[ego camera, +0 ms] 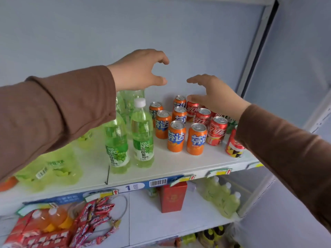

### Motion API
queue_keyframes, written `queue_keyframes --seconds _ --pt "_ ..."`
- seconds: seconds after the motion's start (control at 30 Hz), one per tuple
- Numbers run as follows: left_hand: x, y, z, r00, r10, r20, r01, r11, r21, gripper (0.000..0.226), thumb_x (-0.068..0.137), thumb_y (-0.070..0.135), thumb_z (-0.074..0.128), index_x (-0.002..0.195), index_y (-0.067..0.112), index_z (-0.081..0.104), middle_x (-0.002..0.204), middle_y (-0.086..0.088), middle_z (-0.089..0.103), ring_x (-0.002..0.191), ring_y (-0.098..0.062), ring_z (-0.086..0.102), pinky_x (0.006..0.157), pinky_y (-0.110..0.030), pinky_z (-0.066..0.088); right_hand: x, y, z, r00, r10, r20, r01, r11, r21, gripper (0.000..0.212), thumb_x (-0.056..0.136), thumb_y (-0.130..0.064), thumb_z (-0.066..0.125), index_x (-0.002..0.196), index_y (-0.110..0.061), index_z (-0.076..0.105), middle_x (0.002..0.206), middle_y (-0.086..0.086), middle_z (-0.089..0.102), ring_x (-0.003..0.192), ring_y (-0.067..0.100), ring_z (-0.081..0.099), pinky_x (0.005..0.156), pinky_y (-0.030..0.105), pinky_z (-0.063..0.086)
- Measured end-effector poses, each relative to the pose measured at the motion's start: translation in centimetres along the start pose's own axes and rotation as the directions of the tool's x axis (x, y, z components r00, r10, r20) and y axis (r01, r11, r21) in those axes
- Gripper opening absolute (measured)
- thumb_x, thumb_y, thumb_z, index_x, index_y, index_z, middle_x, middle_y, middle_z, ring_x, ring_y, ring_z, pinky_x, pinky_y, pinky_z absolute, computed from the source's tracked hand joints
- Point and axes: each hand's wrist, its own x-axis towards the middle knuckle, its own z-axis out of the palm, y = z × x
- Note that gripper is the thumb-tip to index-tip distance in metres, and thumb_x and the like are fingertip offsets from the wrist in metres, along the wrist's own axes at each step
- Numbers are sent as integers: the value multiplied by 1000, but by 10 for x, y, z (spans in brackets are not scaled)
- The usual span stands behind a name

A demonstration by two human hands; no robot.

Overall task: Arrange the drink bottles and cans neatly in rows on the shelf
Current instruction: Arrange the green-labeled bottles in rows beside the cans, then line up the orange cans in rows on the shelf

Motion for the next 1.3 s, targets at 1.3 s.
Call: queue_keyframes --seconds 1.3 --pt "-222 84 308 935 -263 237 173 924 341 97 89 13 65 161 17 1 117 -12 57 104 -30 53 66 -42 52 -239 71 203 947 -69 314 145 964 -225 87 97 -15 57 163 -32 2 119 8 59 98 31 60 64 46 58"
